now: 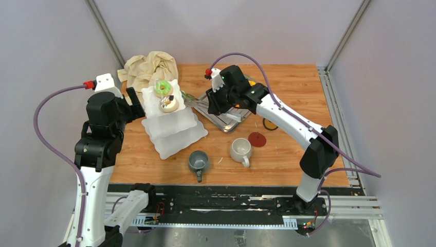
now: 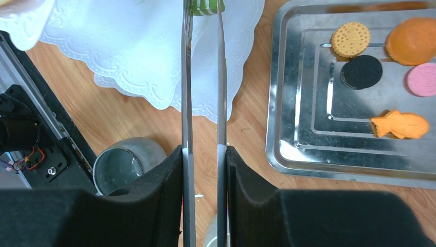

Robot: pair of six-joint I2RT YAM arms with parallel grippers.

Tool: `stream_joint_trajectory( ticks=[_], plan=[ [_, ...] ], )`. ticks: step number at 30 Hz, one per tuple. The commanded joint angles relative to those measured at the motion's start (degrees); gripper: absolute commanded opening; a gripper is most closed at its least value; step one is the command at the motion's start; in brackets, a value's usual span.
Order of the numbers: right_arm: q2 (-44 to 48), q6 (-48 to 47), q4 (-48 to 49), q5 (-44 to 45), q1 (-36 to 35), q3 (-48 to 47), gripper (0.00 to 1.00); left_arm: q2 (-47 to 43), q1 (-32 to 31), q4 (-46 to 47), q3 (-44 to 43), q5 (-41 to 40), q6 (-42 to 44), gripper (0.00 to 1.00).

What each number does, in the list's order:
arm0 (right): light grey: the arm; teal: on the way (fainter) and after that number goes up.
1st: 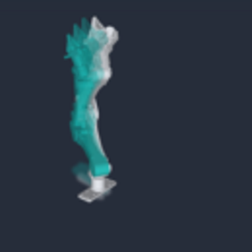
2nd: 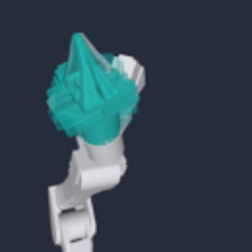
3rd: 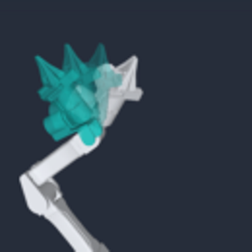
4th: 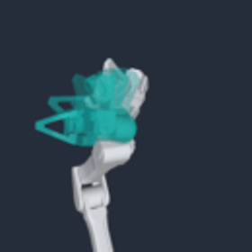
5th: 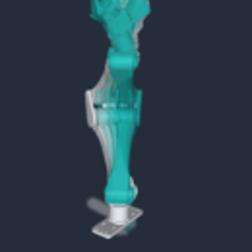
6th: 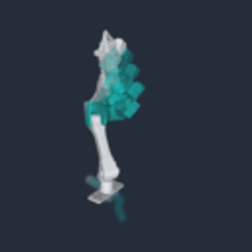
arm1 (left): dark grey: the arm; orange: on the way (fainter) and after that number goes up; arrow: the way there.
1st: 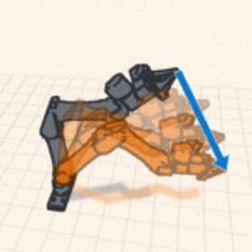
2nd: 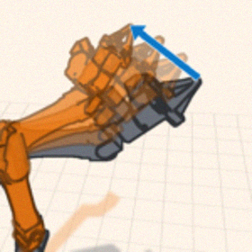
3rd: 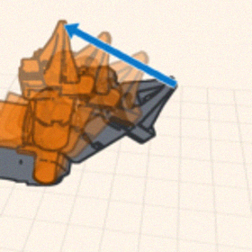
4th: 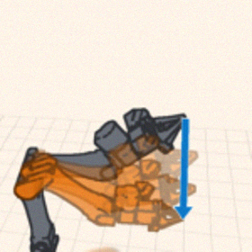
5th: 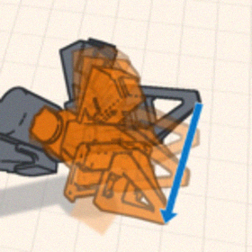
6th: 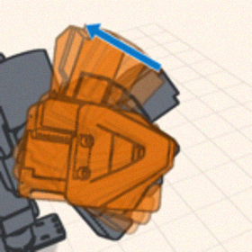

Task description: Serve the afternoon tea

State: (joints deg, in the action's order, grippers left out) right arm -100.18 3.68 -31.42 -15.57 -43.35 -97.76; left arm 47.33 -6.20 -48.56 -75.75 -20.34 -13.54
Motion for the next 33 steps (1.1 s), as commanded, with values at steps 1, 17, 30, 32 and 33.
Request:
stream_joint_trajectory(
  ticks=[1,17,30,32,33],
  plan=[
    [-1.17,0.89,3.37,-2.62,-1.48,-2.40,0.16,-0.49,-0.32,0.95,-1.21,-1.49,0.93,0.87],
    [-6.34,2.63,5.75,-6.04,-3.84,-6.19,0.18,-0.23,-0.36,1.00,-1.01,-2.06,1.32,0.87],
    [-7.57,4.05,8.20,-7.49,-4.31,-5.86,0.39,0.04,-0.35,1.04,-1.17,-1.64,1.32,0.87],
    [-7.26,3.92,8.15,-7.36,-4.34,-5.71,0.42,0.00,-0.34,1.05,-1.21,-1.57,1.32,0.87],
    [-7.08,3.88,8.14,-7.29,-4.33,-5.57,0.43,0.05,-0.32,1.03,-1.20,-1.51,1.28,0.87]
  ],
)
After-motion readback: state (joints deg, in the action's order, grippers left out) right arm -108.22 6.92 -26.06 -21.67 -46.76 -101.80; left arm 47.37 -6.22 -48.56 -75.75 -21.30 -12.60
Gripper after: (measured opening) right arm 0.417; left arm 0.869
